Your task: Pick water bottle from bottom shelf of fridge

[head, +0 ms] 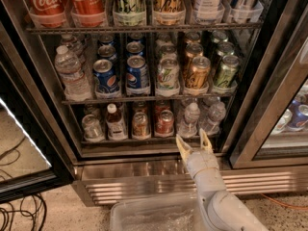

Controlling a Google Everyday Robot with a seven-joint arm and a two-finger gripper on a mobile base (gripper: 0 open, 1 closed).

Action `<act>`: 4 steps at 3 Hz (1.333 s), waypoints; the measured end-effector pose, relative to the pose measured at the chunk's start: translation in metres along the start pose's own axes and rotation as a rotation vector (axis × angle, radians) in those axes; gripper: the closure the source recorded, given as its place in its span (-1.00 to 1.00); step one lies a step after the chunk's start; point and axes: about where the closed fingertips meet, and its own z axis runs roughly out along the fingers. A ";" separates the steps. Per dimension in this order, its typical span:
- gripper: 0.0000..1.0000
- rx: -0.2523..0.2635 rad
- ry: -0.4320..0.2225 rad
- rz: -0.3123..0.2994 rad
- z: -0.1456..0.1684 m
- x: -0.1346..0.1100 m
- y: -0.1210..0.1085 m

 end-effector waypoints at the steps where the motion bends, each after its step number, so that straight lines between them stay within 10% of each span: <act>1: -0.26 0.032 0.013 -0.014 0.009 -0.001 -0.014; 4: -0.28 0.002 0.029 -0.024 0.044 0.002 -0.011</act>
Offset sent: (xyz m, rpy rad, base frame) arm 0.0365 -0.0275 0.0013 -0.0410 0.0238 -0.0595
